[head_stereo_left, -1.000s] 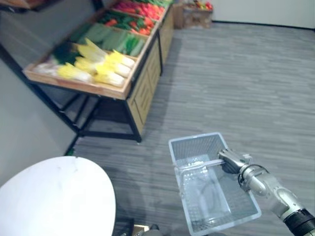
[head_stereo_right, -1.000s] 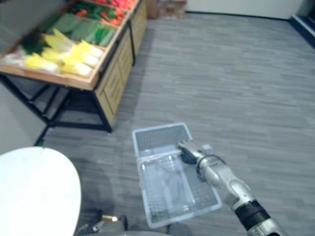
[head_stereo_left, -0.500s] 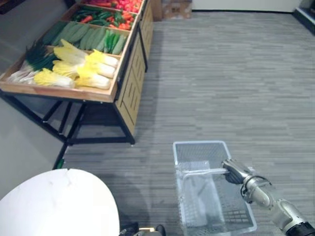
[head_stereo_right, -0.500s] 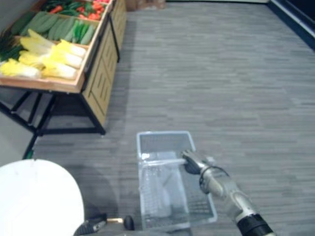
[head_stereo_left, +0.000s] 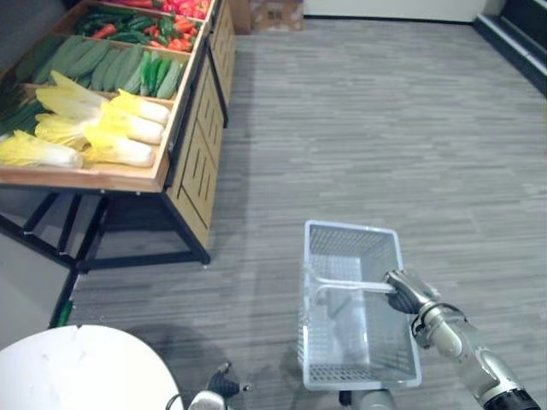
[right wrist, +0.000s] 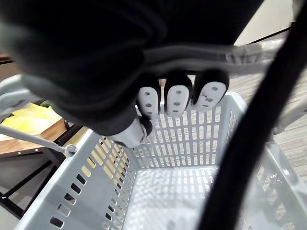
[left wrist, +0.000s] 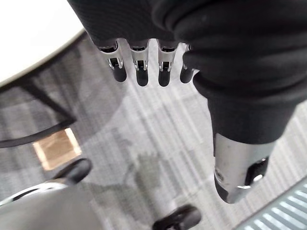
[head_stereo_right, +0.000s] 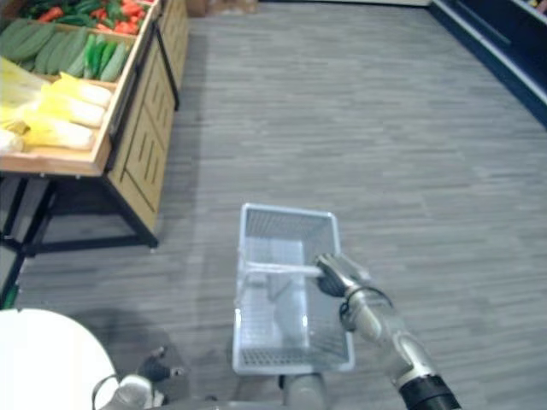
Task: Pick vegetable in the basket
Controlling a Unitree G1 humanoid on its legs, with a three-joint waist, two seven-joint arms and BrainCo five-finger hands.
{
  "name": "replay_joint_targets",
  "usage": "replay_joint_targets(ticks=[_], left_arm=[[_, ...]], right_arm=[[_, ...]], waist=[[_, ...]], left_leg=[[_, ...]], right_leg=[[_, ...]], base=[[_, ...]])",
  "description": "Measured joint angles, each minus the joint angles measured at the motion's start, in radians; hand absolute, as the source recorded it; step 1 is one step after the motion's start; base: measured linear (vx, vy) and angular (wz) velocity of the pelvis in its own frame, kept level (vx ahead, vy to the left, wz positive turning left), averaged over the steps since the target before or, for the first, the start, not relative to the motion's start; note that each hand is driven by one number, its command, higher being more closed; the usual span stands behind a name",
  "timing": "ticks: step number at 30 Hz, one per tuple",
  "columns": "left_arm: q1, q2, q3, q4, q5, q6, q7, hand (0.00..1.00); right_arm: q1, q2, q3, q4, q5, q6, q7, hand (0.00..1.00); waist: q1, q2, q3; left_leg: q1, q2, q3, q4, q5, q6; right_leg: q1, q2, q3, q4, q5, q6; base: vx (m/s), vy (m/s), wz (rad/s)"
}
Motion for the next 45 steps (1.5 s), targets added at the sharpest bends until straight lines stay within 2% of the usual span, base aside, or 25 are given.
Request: replay_joint_targets(ticks=[2, 4, 5, 6, 9, 12, 14, 17, 18, 19, 20, 22, 25, 26, 27, 29, 31, 33, 36, 38, 39, 41, 43, 44, 45], left_arm=[[-0.005, -0.005, -0.001, -0.024, -0.001, -0.012, 0.016, 0.0], [-0.003, -0.015, -0.002, -0.024, -0.003, -0.013, 0.021, 0.0], [0.005, -0.03, -0.002, -0.024, -0.003, -0.014, 0.021, 0.0], [0.014, -0.048, -0.004, -0.023, -0.003, -0.015, 0.021, 0.0], [0.013, -0.047, 0.0, -0.034, -0.004, -0.025, 0.02, 0.0], [0.015, -0.047, 0.022, -0.033, 0.0, -0.037, 0.021, 0.0], [0.042, -0.037, 0.039, -0.011, 0.028, -0.032, 0.02, 0.0], [0.111, -0.046, 0.071, 0.009, 0.072, -0.024, 0.017, 0.0], [0.121, -0.05, 0.071, 0.017, 0.077, -0.02, 0.017, 0.0], [0.134, -0.056, 0.079, 0.036, 0.081, -0.01, 0.016, 0.0], [0.143, -0.056, 0.085, 0.055, 0.101, -0.006, 0.015, 0.0], [0.149, -0.053, 0.115, 0.063, 0.119, 0.002, 0.009, 0.0], [0.171, -0.041, 0.115, 0.068, 0.121, 0.015, -0.002, 0.0], [0.185, -0.04, 0.106, 0.067, 0.117, 0.025, -0.005, 0.0], [0.195, -0.033, 0.092, 0.067, 0.113, 0.03, -0.003, 0.0], [0.195, 0.003, 0.053, 0.058, 0.106, 0.035, -0.003, 0.0], [0.169, 0.023, 0.036, 0.047, 0.098, 0.032, -0.001, 0.0], [0.115, 0.022, 0.037, 0.024, 0.065, 0.029, 0.006, 0.0], [0.054, -0.003, 0.039, 0.01, 0.024, 0.019, 0.022, 0.0], [0.055, -0.008, 0.042, -0.01, 0.019, 0.015, 0.026, 0.0], [0.059, -0.007, 0.042, -0.01, 0.019, 0.012, 0.026, 0.0], [0.076, -0.001, 0.051, -0.008, 0.019, 0.01, 0.027, 0.0], [0.101, 0.006, 0.084, -0.006, 0.019, 0.01, 0.029, 0.0], [0.102, -0.01, 0.107, 0.021, 0.019, 0.011, 0.032, 0.0], [0.112, -0.036, 0.116, 0.032, 0.019, 0.012, 0.032, 0.0]], right_arm=[[-0.011, 0.001, -0.013, 0.0, 0.001, 0.003, 0.001, 1.0], [-0.009, -0.006, -0.015, 0.0, 0.002, 0.004, 0.001, 1.0], [0.005, -0.011, -0.015, 0.0, 0.002, 0.006, 0.0, 1.0], [0.017, -0.024, -0.014, 0.0, 0.002, 0.01, 0.0, 1.0], [0.028, -0.047, -0.025, 0.0, 0.002, 0.014, 0.0, 1.0], [0.029, -0.056, -0.058, 0.0, 0.002, 0.024, -0.002, 1.0], [0.031, -0.057, -0.059, 0.001, 0.003, 0.027, -0.009, 1.0], [0.033, -0.064, -0.061, 0.002, 0.003, 0.026, -0.031, 1.0], [0.032, -0.066, -0.063, 0.002, 0.003, 0.026, -0.031, 1.0], [0.032, -0.058, -0.063, 0.009, 0.002, 0.027, -0.032, 1.0], [0.033, -0.055, -0.05, 0.012, 0.002, 0.026, -0.032, 1.0], [0.025, -0.054, -0.05, 0.009, 0.002, 0.022, -0.032, 1.0], [0.007, -0.027, -0.048, 0.005, 0.001, 0.01, -0.029, 1.0], [-0.001, -0.011, -0.032, 0.006, 0.0, 0.01, -0.029, 1.0], [0.004, 0.012, -0.012, 0.006, 0.0, 0.01, -0.029, 1.0], [0.016, 0.051, -0.004, 0.006, -0.002, 0.003, -0.027, 1.0], [0.031, 0.054, -0.008, 0.002, -0.01, -0.006, -0.027, 1.0], [0.032, 0.056, -0.023, -0.003, -0.01, 0.004, -0.029, 1.0], [0.05, 0.057, -0.039, 0.0, -0.01, 0.024, -0.029, 1.0], [0.046, 0.06, -0.043, 0.009, -0.01, 0.028, -0.028, 1.0], [0.045, 0.061, -0.043, 0.009, -0.01, 0.029, -0.028, 1.0], [0.046, 0.07, -0.043, 0.01, -0.009, 0.029, -0.028, 1.0], [0.052, 0.083, -0.043, 0.011, -0.013, 0.028, -0.028, 1.0], [0.064, 0.071, -0.052, 0.014, -0.021, 0.032, -0.028, 1.0], [0.075, 0.058, -0.058, 0.017, -0.02, 0.04, -0.03, 1.0]], waist=[[0.012, 0.026, -0.009], [0.01, 0.031, -0.007], [0.01, 0.03, -0.005], [0.026, 0.024, 0.0], [0.039, 0.006, 0.017], [0.045, 0.033, 0.028], [0.061, 0.037, 0.03], [0.071, 0.072, 0.03], [0.073, 0.084, 0.031], [0.079, 0.102, 0.033], [0.09, 0.065, 0.042], [0.101, 0.041, 0.036], [0.118, -0.003, 0.038], [0.119, -0.006, 0.038], [0.113, -0.012, 0.037], [0.095, -0.031, 0.039], [0.078, -0.033, 0.037], [0.06, -0.035, 0.036], [0.055, -0.034, 0.037], [0.063, -0.029, 0.035], [0.065, -0.03, 0.034], [0.084, -0.058, 0.025], [0.089, -0.086, 0.005], [0.087, -0.042, -0.009], [0.088, -0.01, -0.029]], left_leg=[[-0.069, 0.053, -0.039, 0.161, 0.015, -0.014], [-0.164, 0.081, -0.09, 0.409, 0.091, -0.019], [-0.222, 0.087, -0.13, 0.571, 0.21, -0.039], [-0.269, 0.089, -0.147, 0.726, 0.265, -0.041], [-0.37, 0.066, -0.114, 0.897, 0.231, -0.001], [-0.459, 0.024, -0.081, 0.795, 0.173, 0.033], [-0.485, -0.019, -0.055, 0.525, 0.167, 0.034], [-0.472, -0.052, -0.118, 0.008, 0.268, 0.023], [-0.476, -0.041, -0.127, -0.007, 0.264, 0.022], [-0.484, -0.036, -0.102, 0.033, 0.334, 0.035], [-0.489, -0.065, -0.056, 0.098, 0.345, 0.043], [-0.503, -0.102, -0.04, 0.149, 0.311, 0.09], [-0.421, -0.167, 0.004, 0.116, 0.263, 0.138], [-0.358, -0.169, 0.023, 0.077, 0.245, 0.145], [-0.286, -0.17, 0.026, 0.037, 0.228, 0.157], [-0.192, -0.171, 0.014, 0.014, 0.205, 0.176], [-0.111, -0.175, -0.029, 0.001, 0.195, 0.203], [-0.074, -0.178, -0.096, -0.02, 0.195, 0.204], [-0.044, -0.168, -0.175, -0.029, 0.189, 0.21], [-0.024, -0.135, -0.21, -0.03, 0.16, 0.176], [-0.023, -0.126, -0.224, -0.03, 0.148, 0.162], [-0.028, -0.111, -0.259, -0.004, 0.081, 0.119], [-0.058, -0.107, -0.317, 0.071, -0.003, 0.078], [-0.069, -0.056, -0.373, 0.108, -0.049, 0.056], [-0.081, -0.018, -0.406, 0.11, -0.046, 0.04]], right_leg=[[-0.001, 0.04, -0.018, 0.052, -0.061, -0.031], [0.044, 0.052, -0.039, 0.082, -0.119, -0.051], [0.099, 0.052, -0.051, 0.087, -0.152, -0.063], [0.159, 0.047, -0.051, 0.083, -0.177, -0.079], [0.283, 0.016, -0.053, 0.054, -0.24, -0.074], [0.357, -0.01, -0.063, 0.028, -0.288, -0.064], [0.392, -0.033, -0.061, 0.015, -0.296, -0.03], [0.448, -0.034, -0.064, -0.033, -0.325, 0.031], [0.462, -0.03, -0.063, -0.038, -0.338, 0.043], [0.504, -0.036, -0.058, -0.04, -0.364, 0.07], [0.532, -0.074, -0.045, -0.045, -0.377, 0.071], [0.52, -0.115, 0.005, -0.012, -0.357, 0.065], [0.405, -0.191, 0.126, 0.271, -0.304, 0.08], [0.308, -0.194, 0.183, 0.472, -0.198, 0.083], [0.225, -0.186, 0.224, 0.66, -0.031, 0.083], [0.12, -0.176, 0.224, 0.942, -0.024, 0.074], [0.064, -0.184, 0.16, 1.064, -0.076, -0.004], [0.021, -0.199, 0.101, 1.017, -0.128, -0.053], [0.019, -0.179, 0.075, 0.738, -0.2, -0.024], [0.041, -0.119, 0.113, 0.346, -0.181, 0.017], [0.047, -0.108, 0.127, 0.252, -0.168, 0.035], [0.059, -0.095, 0.186, 0.015, -0.139, 0.081], [0.071, -0.102, 0.2, -0.007, -0.122, 0.092], [0.072, -0.072, 0.138, 0.051, -0.072, 0.098], [0.071, -0.042, 0.087, 0.073, -0.108, 0.075]], base=[[0.51, -0.309, 0.08], [0.53, -0.322, 0.14], [0.5, -0.231, 0.13], [0.55, -0.229, 0.07], [0.38, -0.114, 0.09], [0.28, 0.041, 0.1], [0.27, 0.144, -0.09], [0.37, 0.263, -0.06], [0.39, 0.334, -0.03], [0.43, 0.325, -0.03], [0.43, 0.303, -0.03], [0.38, 0.243, 0.03], [0.47, 0.31, -0.18], [0.42, 0.228, -0.42], [0.42, 0.221, -0.3], [0.44, 0.152, 0.08], [0.4, 0.068, 0.54], [0.5, -0.008, 0.98], [0.35, -0.089, 0.81], [0.32, -0.225, 0.55], [0.23, -0.22, 0.47], [0.26, -0.347, 0.53], [0.28, -0.514, 0.85], [0.38, -0.631, 1.08], [0.4, -0.58, 1.17]])
